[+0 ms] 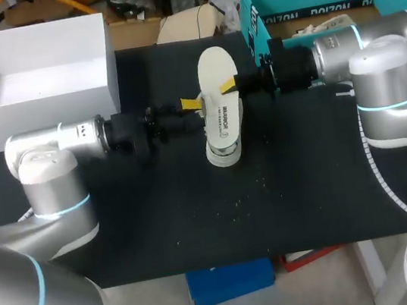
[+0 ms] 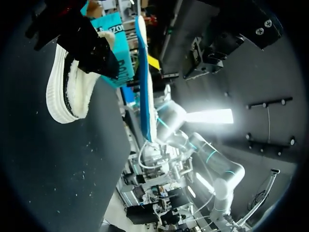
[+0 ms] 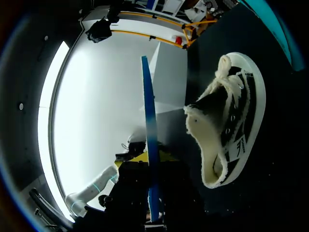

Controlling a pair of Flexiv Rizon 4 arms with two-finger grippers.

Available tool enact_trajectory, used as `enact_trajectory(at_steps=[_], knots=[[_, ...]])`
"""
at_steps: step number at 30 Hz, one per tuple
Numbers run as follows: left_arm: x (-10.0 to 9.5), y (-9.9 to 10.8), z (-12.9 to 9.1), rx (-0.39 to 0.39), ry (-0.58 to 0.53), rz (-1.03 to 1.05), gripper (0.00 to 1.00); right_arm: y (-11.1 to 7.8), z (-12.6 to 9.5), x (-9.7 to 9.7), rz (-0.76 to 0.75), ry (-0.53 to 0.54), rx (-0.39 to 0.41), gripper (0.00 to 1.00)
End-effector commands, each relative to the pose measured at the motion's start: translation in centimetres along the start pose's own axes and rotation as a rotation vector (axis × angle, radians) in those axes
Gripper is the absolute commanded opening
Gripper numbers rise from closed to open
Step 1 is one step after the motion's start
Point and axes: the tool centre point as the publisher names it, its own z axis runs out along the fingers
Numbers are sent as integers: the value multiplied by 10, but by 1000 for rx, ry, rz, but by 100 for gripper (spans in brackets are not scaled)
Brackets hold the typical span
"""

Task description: Take the shoe out of the shoebox, open the shoe tongue, remove and reinsert the insole, then place the shoe into the shoebox

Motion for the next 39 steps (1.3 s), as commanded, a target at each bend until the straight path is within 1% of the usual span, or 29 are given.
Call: enact_trajectory(at_steps=[1, 2, 3, 4, 7, 9, 11, 12, 14, 17, 19, 30, 39], knots=[[10, 22, 21, 61, 7, 16, 72, 0, 1, 0, 0, 0, -1, 0], [11, 24, 24, 73, 13, 21, 65, 0, 1, 0, 0, 0, -1, 0], [13, 25, 27, 76, 14, 20, 55, 0, 1, 0, 0, 0, -1, 0], [14, 27, 30, 82, 14, 20, 51, 0, 1, 0, 0, 0, -1, 0], [17, 29, 37, 105, 13, 13, 49, 0, 1, 0, 0, 0, -1, 0], [18, 29, 42, 117, 11, 12, 43, 0, 1, 0, 0, 0, -1, 0], [20, 29, 45, 130, 8, 7, 41, 0, 1, 0, 0, 0, -1, 0], [21, 28, 48, 135, 9, 7, 36, 0, 1, 0, 0, 0, -1, 0], [21, 26, 50, 139, 11, 7, 31, 0, 1, 0, 0, 0, -1, 0], [22, 24, 50, 145, 14, 7, 31, 0, 1, 0, 0, 0, -1, 0], [23, 22, 48, 144, 15, 5, 28, 0, 1, 0, 0, 0, -1, 0], [27, 15, 39, 114, 10, -10, 29, 0, 1, 0, 0, 0, -1, 0], [21, 17, 47, 127, -16, 7, 32, 0, 1, 0, 0, 0, -1, 0]])
